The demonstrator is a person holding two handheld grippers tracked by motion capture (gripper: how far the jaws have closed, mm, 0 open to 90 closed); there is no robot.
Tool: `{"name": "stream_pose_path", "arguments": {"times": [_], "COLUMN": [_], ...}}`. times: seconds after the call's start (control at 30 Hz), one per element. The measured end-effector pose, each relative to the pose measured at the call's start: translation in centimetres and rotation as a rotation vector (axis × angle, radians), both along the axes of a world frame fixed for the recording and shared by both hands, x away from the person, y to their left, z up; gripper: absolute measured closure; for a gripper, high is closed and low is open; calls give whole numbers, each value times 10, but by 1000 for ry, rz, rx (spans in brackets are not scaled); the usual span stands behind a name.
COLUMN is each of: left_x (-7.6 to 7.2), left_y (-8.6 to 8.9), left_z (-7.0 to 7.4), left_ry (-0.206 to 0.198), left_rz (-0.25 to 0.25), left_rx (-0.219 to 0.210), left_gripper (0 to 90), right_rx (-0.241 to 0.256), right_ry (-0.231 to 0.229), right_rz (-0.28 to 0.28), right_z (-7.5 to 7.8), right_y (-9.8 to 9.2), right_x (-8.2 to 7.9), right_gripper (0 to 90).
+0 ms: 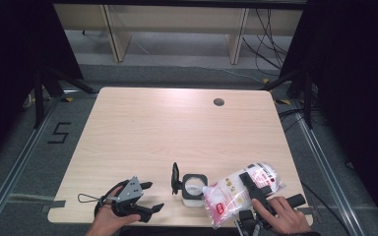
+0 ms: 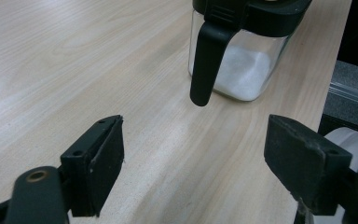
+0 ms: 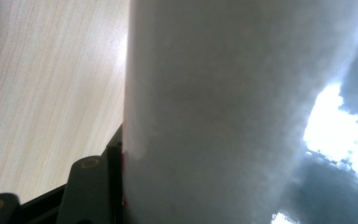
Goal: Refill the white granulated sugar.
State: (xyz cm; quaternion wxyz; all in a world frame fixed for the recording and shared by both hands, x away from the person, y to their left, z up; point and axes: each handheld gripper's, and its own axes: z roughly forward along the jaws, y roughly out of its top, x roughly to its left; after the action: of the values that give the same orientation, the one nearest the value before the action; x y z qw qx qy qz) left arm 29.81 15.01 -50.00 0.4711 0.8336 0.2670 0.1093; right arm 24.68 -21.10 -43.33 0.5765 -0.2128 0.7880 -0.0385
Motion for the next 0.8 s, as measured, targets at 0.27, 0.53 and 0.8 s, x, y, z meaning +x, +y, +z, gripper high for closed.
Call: {"name": "stream_pose_path", "arguments": {"times": [0.27, 0.53, 0.8], "left_x": [0, 0, 1], "left_y": [0, 0, 1], "left_z": [0, 0, 0], "left_ry": [-1, -2, -14], "left_rz": [-1, 6, -3], "left_rx": [0, 19, 36], "left_gripper": [198, 197, 197], "right_rx": [-4, -7, -2], "right_ry": [4, 5, 6], "right_rz": [-8, 4, 2], "right_z": [1, 0, 1], "right_y": [0, 0, 0], "right_x": [-1, 0, -1], "right_gripper": [418, 419, 419]}}
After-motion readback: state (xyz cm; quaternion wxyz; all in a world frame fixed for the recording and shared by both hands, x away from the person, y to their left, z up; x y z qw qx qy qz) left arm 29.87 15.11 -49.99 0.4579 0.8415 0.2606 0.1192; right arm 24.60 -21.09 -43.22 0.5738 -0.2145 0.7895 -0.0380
